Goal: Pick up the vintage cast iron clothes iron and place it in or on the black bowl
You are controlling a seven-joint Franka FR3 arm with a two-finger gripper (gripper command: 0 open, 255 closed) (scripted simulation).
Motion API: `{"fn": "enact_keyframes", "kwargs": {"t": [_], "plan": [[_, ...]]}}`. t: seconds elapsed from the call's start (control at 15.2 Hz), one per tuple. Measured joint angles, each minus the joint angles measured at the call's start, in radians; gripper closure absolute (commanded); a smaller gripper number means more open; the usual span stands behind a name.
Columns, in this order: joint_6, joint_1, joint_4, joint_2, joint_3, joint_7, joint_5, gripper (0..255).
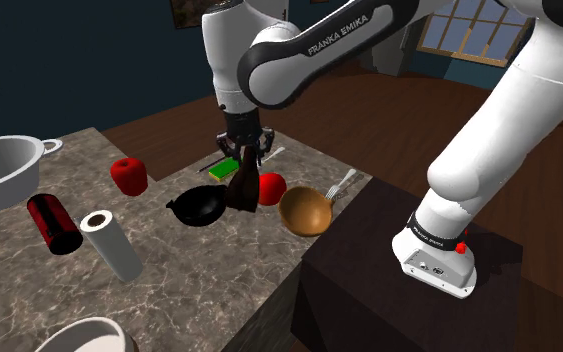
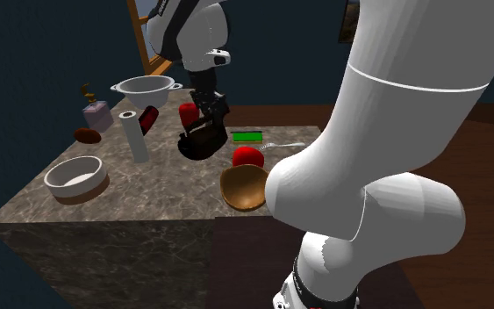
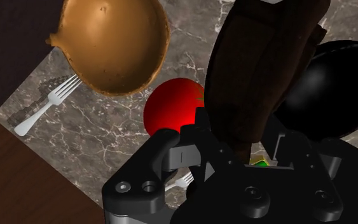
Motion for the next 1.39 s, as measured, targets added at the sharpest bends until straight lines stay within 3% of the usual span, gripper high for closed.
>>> {"fn": "enact_keyframes", "kwargs": {"t": [0.26,0.46,0.73,1.06,1.19,1.39], "plan": [[-0.042,-0.002,0.043,0.001,-0.001,-0.007,0.002,255],[-0.098,0.004,0.185,0.145,0.015,0.062,-0.112,255],[-0.192,0.075,0.394,0.337,0.0,0.138,-0.252,255],[-0.348,0.238,0.748,0.592,-0.066,0.171,-0.4,255],[-0.361,0.262,0.794,0.63,-0.079,0.172,-0.419,255],[-0.339,0.263,0.781,0.643,-0.085,0.178,-0.428,255]]}}
